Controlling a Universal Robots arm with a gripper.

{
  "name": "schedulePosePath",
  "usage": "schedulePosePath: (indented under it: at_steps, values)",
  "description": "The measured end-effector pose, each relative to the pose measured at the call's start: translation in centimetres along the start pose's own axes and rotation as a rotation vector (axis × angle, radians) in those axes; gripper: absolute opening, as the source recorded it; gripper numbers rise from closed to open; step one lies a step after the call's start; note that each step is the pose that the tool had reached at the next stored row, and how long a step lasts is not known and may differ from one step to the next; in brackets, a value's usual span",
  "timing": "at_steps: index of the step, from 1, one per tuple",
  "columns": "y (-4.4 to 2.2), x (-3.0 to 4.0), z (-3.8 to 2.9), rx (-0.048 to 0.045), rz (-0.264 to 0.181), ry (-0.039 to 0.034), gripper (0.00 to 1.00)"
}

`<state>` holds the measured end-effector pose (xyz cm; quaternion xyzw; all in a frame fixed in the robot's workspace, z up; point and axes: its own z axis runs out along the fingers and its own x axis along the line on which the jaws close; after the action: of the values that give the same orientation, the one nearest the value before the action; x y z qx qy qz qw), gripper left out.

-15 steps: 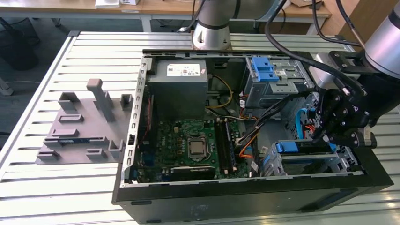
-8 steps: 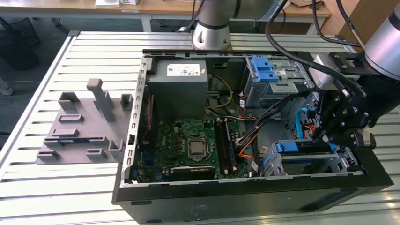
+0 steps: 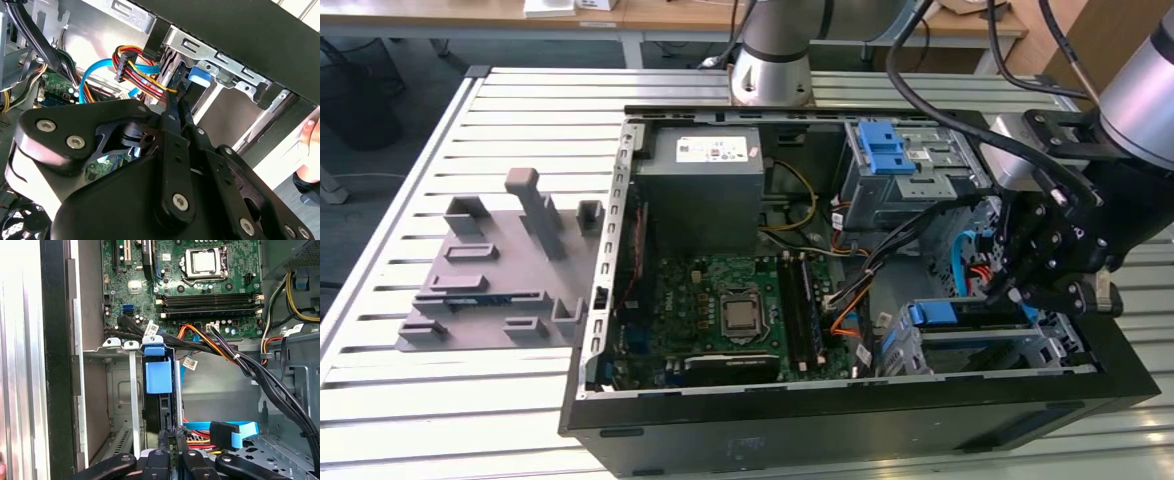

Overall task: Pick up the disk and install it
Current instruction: 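Insert the first disk wire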

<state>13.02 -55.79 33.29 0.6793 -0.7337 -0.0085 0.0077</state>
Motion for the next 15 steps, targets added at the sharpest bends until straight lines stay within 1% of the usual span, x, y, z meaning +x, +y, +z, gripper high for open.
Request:
schedulePosePath:
  at_steps: [4, 7, 13, 15]
  values:
    - [-0.07, 0.00, 0.25, -0.0011, 0.000, -0.0004, 0.16]
    - [-0.14, 0.00, 0.41, -0.0017, 0.000, 0.0010, 0.16]
    - [-0.17, 0.00, 0.46, -0.0018, 0.000, -0.0001, 0.16]
    - [-0.17, -0.01, 0.31, -0.0018, 0.000, -0.0031, 0.17]
